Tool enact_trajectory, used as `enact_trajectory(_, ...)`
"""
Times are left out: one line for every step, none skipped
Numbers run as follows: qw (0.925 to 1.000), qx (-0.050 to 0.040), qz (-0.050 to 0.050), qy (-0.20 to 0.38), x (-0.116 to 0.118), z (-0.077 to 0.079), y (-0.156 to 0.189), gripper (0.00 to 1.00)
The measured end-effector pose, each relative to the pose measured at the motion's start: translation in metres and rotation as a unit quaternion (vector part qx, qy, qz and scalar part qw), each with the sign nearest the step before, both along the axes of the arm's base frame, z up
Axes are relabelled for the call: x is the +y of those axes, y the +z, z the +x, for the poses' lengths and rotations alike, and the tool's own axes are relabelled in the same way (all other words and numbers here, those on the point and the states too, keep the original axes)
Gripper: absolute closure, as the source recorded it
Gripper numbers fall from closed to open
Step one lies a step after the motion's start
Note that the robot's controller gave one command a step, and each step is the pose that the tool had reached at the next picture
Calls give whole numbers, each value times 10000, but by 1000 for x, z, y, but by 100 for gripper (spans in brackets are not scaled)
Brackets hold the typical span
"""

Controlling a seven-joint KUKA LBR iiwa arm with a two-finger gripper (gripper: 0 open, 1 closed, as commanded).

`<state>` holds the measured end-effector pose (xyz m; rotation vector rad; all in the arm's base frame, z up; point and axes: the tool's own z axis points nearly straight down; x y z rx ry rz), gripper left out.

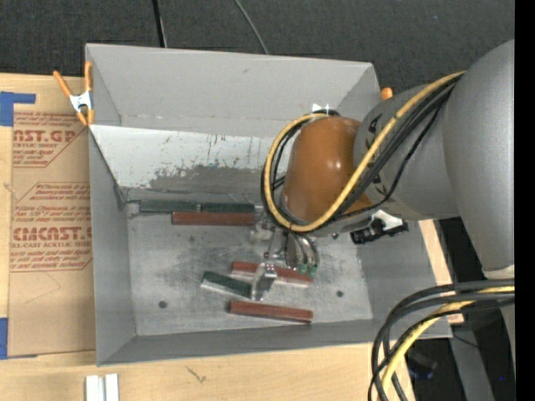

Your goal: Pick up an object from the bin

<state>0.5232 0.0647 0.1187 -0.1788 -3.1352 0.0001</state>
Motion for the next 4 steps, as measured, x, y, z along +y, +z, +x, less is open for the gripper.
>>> enact_trajectory(9945, -10, 4, -1051, 1, 2, -38, 0)
enact_trajectory(9984, -80, 23, -556, 3, -7, -42, 100)
enact_trajectory(9984, -80, 23, -557, 3, -7, -42, 100)
enact_trajectory(9984, -70, 21, -556, 3, -8, -41, 100)
